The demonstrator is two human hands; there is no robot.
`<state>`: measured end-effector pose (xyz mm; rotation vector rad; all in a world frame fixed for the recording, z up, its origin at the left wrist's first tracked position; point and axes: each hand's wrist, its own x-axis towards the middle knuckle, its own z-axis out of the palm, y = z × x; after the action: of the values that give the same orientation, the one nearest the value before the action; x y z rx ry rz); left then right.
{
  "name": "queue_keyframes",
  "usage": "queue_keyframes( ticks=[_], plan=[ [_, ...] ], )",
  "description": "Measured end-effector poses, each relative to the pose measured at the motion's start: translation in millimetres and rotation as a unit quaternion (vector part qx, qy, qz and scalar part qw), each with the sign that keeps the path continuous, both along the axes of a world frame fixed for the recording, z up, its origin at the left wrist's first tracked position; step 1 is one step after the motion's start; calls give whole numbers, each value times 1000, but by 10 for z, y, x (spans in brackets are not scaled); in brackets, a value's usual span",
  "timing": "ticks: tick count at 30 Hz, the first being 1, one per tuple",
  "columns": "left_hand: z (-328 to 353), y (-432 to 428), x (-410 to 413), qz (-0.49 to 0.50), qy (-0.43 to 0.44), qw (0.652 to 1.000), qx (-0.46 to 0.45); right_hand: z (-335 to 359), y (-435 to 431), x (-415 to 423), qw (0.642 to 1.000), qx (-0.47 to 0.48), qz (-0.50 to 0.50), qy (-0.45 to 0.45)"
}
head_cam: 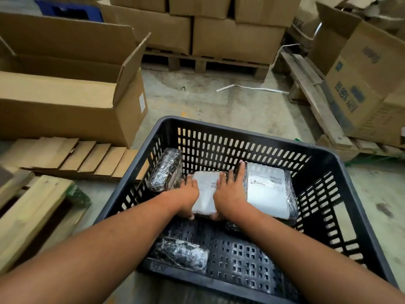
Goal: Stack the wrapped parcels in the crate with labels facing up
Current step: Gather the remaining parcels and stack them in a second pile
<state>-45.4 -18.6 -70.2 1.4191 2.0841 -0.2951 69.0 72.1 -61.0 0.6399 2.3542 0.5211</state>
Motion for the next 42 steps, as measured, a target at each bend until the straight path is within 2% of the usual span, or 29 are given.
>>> queue_keyframes(
  ticks=[3, 8, 16, 21, 24, 28, 31, 32, 34, 36, 38, 42],
  plan=[
    [-85, 23, -25, 18, -4, 1000, 7, -72, -31, -1, 998, 18, 7, -64],
    [-179, 103, -34, 31, -15, 999, 11, -81, -16, -7, 994, 48, 43, -90],
    [-161, 177, 181, 55, 46, 997, -11, -156, -177, 38, 986, 77, 45, -138],
    [28, 140, 136, 35, 29, 999, -15, -58, -198, 125, 993, 39, 72, -83],
    [215, 109, 18, 15, 18, 998, 50, 24, -121, 133, 998, -21, 64, 2],
    [638, 23, -220, -10, 14, 981, 191, 155, 0, 123, 987, -77, 59, 131],
    [999, -132, -451, 2, 41, 956, 290, 234, 63, 52, 957, -137, 14, 256],
    [1098, -195, -530, 14, 62, 950, 306, 259, 56, 9, 933, -176, -15, 315],
    [1225, -327, -671, 74, 79, 952, 288, 310, -10, -105, 856, -299, -76, 416],
    [1262, -457, -756, 140, 53, 963, 225, 356, -113, -244, 795, -407, -98, 440],
    [1224, -556, -769, 173, 19, 965, 196, 356, -258, -384, 772, -456, -86, 435],
    [1184, -597, -778, 209, -11, 946, 246, 194, -507, -508, 764, -456, -83, 448]
  ],
)
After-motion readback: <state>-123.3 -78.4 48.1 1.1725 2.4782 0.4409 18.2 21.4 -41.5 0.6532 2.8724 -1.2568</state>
